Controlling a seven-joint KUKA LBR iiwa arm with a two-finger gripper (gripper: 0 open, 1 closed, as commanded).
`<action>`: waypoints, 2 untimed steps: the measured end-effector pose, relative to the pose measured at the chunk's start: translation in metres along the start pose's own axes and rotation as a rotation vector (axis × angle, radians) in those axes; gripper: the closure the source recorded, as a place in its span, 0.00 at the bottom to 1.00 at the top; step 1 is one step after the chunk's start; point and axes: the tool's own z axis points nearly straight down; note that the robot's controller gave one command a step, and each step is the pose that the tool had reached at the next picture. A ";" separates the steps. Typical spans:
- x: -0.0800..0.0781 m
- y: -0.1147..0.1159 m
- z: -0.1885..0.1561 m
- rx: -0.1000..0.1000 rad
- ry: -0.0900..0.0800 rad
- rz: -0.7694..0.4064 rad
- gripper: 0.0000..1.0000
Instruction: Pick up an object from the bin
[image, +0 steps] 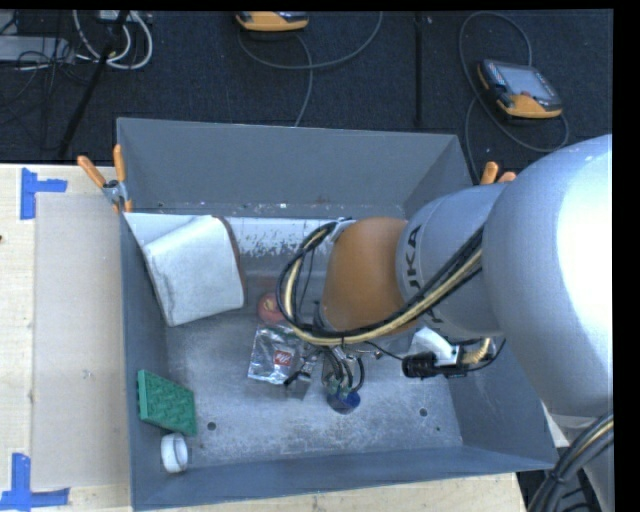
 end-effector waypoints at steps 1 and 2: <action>-0.037 0.050 -0.041 -0.001 -0.004 0.163 1.00; -0.050 0.052 -0.141 -0.005 -0.011 0.168 1.00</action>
Offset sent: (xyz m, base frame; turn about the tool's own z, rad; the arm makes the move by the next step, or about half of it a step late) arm 0.0493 0.0363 0.0403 0.1636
